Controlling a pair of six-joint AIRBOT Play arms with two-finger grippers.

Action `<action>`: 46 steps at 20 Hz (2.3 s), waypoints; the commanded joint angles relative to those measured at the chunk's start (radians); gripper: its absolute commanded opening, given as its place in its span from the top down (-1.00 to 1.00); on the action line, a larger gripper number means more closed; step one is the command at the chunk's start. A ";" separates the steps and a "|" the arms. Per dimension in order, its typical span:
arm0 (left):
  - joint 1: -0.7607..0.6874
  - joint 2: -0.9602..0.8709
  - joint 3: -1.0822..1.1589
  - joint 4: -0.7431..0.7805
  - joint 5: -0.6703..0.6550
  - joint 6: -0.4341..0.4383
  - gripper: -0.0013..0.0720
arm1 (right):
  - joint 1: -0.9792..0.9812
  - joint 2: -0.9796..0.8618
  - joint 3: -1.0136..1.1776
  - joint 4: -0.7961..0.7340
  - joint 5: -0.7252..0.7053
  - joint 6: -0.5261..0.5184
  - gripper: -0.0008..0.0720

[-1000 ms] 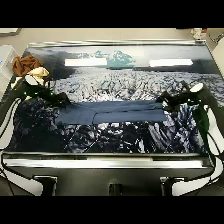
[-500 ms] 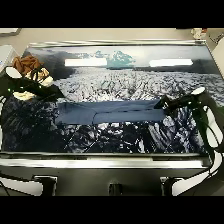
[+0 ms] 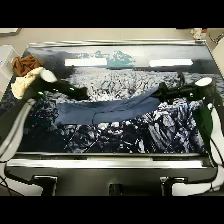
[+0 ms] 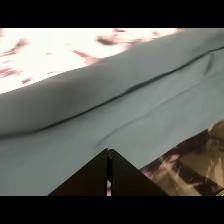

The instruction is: Fold the clothes and pants, and hang the long-sleeved shirts on hangers.

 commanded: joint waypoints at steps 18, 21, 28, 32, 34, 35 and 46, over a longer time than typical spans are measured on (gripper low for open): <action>-0.386 -0.271 -0.003 -0.601 0.568 -0.109 0.92 | 0.254 0.336 0.000 -0.097 -0.032 0.187 0.86; -0.171 -0.154 -0.003 -0.282 0.406 -0.130 0.92 | 0.382 0.237 0.000 -0.040 -0.190 0.179 0.86; 0.254 0.240 -0.003 0.188 0.129 -0.130 0.91 | 0.643 -0.066 0.000 0.314 -0.521 0.113 0.86; 0.315 0.401 -0.024 0.270 0.084 -0.109 0.91 | 0.743 -0.229 0.000 0.588 -0.586 0.023 0.13; 0.303 0.435 -0.037 0.269 0.068 -0.109 0.91 | 0.745 -0.257 0.001 0.750 -0.618 -0.093 -0.92; 0.291 0.443 -0.042 0.269 0.061 -0.108 0.91 | 0.721 -0.252 0.002 0.785 -0.603 -0.129 -0.95; 0.264 0.450 -0.063 0.268 0.052 -0.072 0.91 | 0.130 -0.068 -0.060 -0.334 0.096 0.256 -0.87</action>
